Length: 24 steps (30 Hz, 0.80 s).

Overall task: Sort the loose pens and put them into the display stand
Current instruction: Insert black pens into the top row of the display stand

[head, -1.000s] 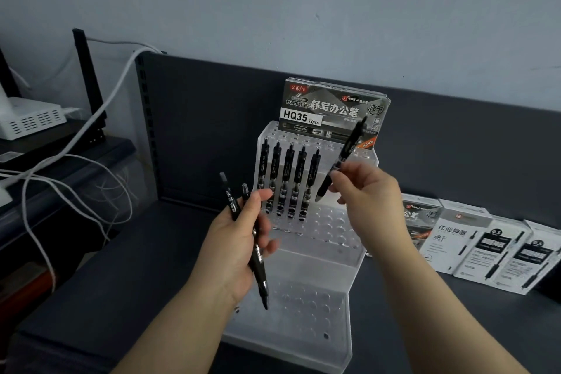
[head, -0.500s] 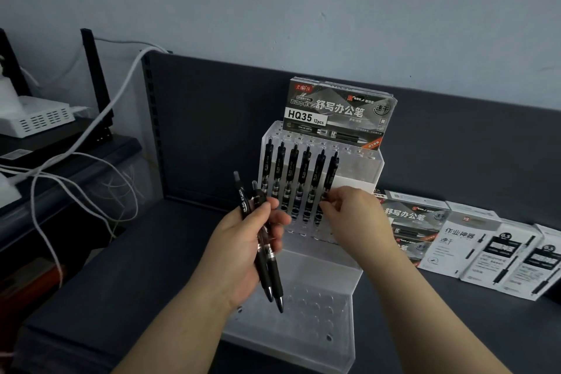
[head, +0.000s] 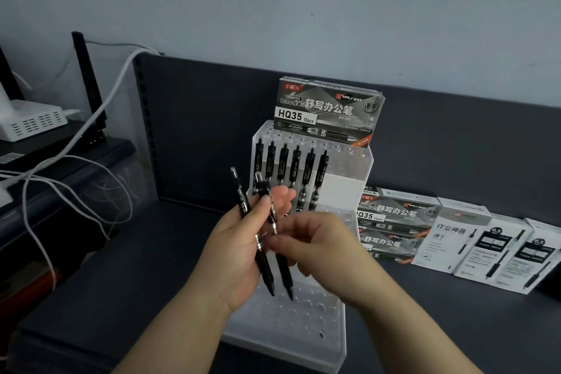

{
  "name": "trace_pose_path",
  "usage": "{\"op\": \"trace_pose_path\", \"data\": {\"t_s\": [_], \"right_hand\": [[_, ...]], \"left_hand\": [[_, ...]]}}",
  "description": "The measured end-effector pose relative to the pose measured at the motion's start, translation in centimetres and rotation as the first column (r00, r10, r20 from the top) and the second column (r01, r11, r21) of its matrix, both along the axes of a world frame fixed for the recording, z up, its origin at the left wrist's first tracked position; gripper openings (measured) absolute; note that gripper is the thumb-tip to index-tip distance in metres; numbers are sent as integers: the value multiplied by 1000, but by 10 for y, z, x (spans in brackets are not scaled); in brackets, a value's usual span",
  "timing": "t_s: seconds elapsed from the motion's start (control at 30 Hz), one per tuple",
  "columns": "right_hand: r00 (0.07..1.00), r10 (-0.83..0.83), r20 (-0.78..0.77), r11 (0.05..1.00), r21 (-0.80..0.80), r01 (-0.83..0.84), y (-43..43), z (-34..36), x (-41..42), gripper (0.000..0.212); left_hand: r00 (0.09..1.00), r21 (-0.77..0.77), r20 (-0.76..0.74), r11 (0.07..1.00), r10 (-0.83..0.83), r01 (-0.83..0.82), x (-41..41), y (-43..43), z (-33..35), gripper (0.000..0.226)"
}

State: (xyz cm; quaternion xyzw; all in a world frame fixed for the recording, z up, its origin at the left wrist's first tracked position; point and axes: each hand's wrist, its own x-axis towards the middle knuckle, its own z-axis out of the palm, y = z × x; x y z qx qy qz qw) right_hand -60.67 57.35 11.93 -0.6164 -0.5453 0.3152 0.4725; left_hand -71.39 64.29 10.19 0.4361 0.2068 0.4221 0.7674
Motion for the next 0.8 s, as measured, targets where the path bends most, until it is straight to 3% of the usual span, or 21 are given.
{"op": "trace_pose_path", "data": {"t_s": [0.07,0.17,0.27,0.43,0.57,0.8], "right_hand": [[989,-134,-56,988,75,138,2,4,11,7],[904,-404,-138,869,251,426,5,13,35,8],[839,-524,-150,780,312,543,10,17,54,6],[801,-591,94,799,202,566,29,-4,65,4],[752,-549,365,834,175,524,32,-13,65,6],[707,-536,462,838,187,513,33,-13,65,13]], "left_hand": [[998,3,-30,999,47,-47,0,2,-1,24],[990,-48,-109,994,91,-96,-1,3,-1,20],[989,-80,-130,994,70,-81,-1,3,0,35],[994,-154,-110,987,26,-43,0,4,0,35],[993,-76,-111,995,50,-58,0,3,0,21],[993,-23,-60,994,104,-106,3,-2,1,11]]}}
